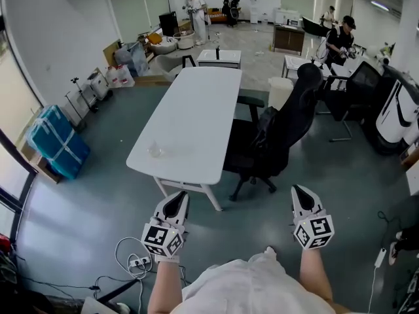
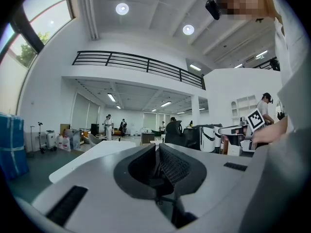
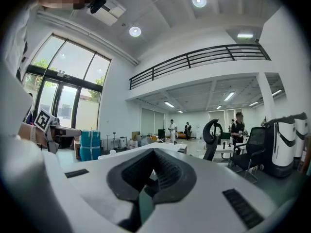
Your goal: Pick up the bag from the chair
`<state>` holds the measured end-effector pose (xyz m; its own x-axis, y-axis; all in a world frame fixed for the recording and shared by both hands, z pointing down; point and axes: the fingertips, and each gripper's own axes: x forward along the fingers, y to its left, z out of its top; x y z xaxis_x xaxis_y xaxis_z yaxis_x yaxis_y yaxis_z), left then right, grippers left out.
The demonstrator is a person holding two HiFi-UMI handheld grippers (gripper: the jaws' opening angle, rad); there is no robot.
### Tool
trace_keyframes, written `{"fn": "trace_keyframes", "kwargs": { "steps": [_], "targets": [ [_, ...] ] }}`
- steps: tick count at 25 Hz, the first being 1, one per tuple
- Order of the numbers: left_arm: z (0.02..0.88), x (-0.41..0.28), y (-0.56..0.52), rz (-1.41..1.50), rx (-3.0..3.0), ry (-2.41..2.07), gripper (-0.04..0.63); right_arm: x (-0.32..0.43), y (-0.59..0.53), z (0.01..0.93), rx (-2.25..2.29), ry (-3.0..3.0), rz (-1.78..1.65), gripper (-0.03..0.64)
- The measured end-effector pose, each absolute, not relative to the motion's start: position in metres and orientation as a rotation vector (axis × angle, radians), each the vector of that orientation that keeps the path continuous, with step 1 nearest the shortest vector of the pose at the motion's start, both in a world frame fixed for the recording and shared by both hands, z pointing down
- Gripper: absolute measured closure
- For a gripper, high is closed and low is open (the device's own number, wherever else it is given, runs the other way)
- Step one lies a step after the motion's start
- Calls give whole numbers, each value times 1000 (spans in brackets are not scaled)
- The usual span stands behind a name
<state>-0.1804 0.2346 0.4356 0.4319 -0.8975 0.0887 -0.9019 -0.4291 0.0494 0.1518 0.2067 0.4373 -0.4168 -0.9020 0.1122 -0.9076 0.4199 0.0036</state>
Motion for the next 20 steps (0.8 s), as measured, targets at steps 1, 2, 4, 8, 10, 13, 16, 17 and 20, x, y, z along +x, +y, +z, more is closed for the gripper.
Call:
{"fn": "trace_keyframes", "kwargs": {
  "steps": [1,2,4,8,10,13,16,17,20],
  "targets": [
    [437,-181,235,75,2581,-1624,552,151,208,439,1637,-2572,96,598],
    [438,-181,235,76,2580,-1621,552,150,208,440,1638,-2580,106,598],
    [441,-181,235,80,2578,-1611,552,150,210,444,1640,-2592,131,598],
    [453,-180,243,96,2569,-1578,552,148,215,455,1649,-2578,170,598],
    [459,-180,246,98,2556,-1565,552,148,217,463,1653,-2562,191,598],
    [466,-179,249,92,2546,-1535,552,148,224,475,1655,-2536,233,598],
    [470,-176,248,85,2544,-1516,552,150,228,486,1654,-2515,266,597],
    [471,-175,246,82,2542,-1513,552,151,227,488,1652,-2509,272,597],
    [477,-171,236,83,2533,-1501,552,155,218,494,1649,-2496,281,597]
  ]
}}
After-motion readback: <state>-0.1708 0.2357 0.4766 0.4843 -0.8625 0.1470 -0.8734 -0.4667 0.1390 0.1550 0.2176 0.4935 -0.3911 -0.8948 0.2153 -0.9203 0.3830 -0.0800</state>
